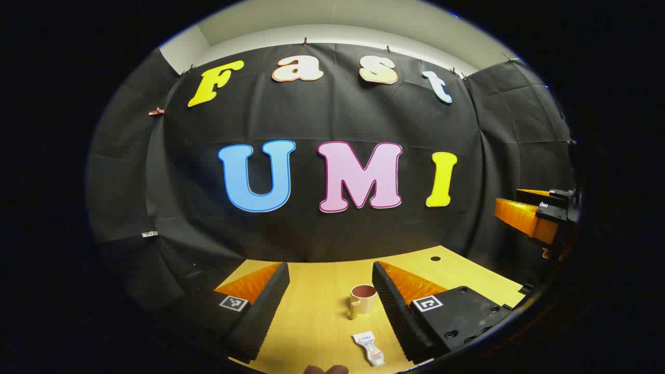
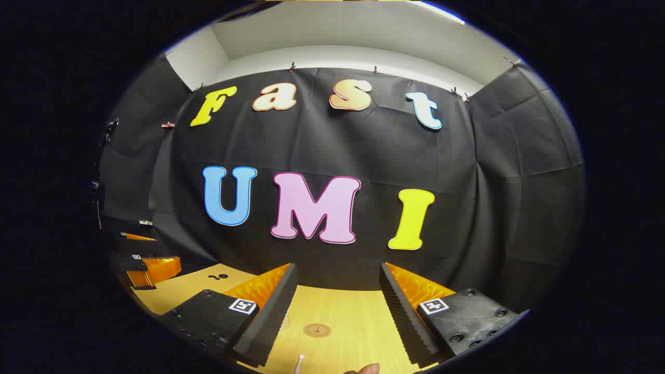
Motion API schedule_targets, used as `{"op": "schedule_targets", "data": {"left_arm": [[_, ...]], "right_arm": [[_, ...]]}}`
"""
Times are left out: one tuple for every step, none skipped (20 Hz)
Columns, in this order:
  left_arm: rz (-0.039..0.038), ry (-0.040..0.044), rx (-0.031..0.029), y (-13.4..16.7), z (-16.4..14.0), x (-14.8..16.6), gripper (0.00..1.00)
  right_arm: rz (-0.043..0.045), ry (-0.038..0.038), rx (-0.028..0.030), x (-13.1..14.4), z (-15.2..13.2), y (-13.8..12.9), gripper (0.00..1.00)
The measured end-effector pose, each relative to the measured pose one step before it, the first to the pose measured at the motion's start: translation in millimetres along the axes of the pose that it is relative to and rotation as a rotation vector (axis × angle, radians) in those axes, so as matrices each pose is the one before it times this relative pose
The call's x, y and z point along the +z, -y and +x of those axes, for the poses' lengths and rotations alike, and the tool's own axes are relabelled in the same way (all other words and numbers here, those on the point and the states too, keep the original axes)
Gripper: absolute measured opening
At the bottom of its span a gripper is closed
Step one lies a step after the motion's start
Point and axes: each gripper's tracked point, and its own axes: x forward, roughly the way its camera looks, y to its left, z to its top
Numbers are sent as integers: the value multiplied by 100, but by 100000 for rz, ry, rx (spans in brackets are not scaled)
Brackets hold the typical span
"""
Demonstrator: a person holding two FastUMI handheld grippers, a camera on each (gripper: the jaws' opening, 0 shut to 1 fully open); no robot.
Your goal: Put the toothbrush and toothpaste on the desktop into the cup, then pick up the cup and place it on the coaster on the desktop.
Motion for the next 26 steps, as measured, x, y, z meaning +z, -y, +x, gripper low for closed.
{"op": "schedule_targets", "data": {"left_arm": [[-183, -276, -102, 89, 164, 5, 99], [-277, -187, -81, 59, 137, -121, 99], [-100, -131, 19, 67, 50, -82, 99], [-127, -1, -136, 3, -31, -46, 99], [-44, -69, -95, 142, -13, -2, 99], [86, -161, -43, 96, 65, -103, 99], [221, -246, -81, 62, 55, 52, 99], [181, -70, 38, 51, -74, -161, 99], [64, -198, -72, 8, 10, 58, 99], [106, -132, -63, 85, -50, -122, 99], [180, -173, 52, 19, -54, 53, 99], [179, -102, 59, 27, -1, -69, 99], [153, -145, 270, -30, 15, 87, 99], [-45, -191, 107, -16, 37, -125, 99], [-87, -47, 103, 61, -58, 33, 99], [-62, -83, 193, 0, -2, 28, 99], [1, -122, -26, 26, -23, -9, 99], [136, -265, -8, 89, -8, -150, 99], [122, -465, 40, 53, 35, -74, 99], [-52, -690, -231, 102, 33, -396, 99], [-269, -986, -407, 262, 85, -296, 99], [-311, -1536, -568, 350, 71, -634, 99], [-102, -2291, -623, 469, 188, -707, 99], [16, -2828, -995, 510, 165, -1074, 99], [-96, -2854, -1221, 689, 215, -1153, 99], [-369, -2979, -1429, 660, 406, -1353, 99]], "right_arm": [[234, -90, -287, 6, 44, 157, 96], [-81, -154, -229, -73, 99, 150, 96], [-369, 3, -110, 0, -14, 118, 96], [-561, -226, -136, -73, 52, 136, 96], [-459, -143, -54, -114, -25, 30, 96], [-126, -135, 115, 9, -103, -25, 96], [174, -92, 56, -32, -41, 59, 97], [234, 138, 93, 33, 40, 46, 96], [-47, -124, 208, -38, 50, -151, 96], [-222, -148, 253, -113, 3, -74, 96], [-200, 44, 146, -6, 30, -27, 96], [-47, 44, 34, 26, -37, -18, 96], [150, 16, 22, 27, -10, 22, 96], [148, -23, 143, 70, -70, -28, 96], [-100, 40, 23, -92, -24, 105, 96], [-228, -87, -181, -47, -49, 167, 96], [-54, -31, -38, 5, -20, 63, 96], [95, -120, -91, 5, -67, 36, 96], [169, -256, -49, -117, -74, 88, 96], [218, -528, 142, -133, -27, 58, 96], [174, -414, 87, -132, -87, 2, 97], [113, -532, 274, -216, -107, 64, 96], [-135, -800, 340, -275, -88, -67, 96], [-280, -793, 12, -355, -54, 81, 96], [-101, -806, 90, -331, -116, 136, 97], [156, -1023, 187, -488, -128, 151, 97]]}}
